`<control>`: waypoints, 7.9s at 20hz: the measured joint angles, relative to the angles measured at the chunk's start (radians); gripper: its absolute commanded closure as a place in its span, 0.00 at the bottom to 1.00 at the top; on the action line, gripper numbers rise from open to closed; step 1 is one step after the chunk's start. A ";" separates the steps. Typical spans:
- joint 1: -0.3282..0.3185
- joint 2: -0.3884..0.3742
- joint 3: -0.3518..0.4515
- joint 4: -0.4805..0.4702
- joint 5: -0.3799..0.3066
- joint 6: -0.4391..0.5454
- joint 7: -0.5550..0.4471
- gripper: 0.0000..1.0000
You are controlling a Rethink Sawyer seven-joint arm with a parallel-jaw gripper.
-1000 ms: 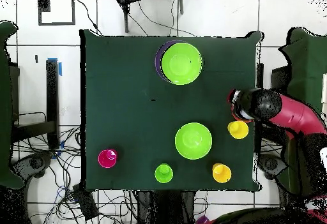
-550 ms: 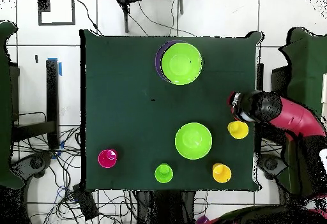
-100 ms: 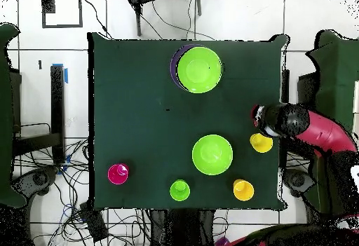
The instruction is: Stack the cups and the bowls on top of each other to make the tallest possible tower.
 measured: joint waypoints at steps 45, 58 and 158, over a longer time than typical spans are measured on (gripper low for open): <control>-0.050 0.041 0.025 0.030 -0.030 -0.020 0.000 0.00; -0.082 -0.050 0.029 0.079 -0.030 -0.020 0.000 0.00; -0.083 -0.015 0.129 0.026 -0.038 -0.020 0.000 1.00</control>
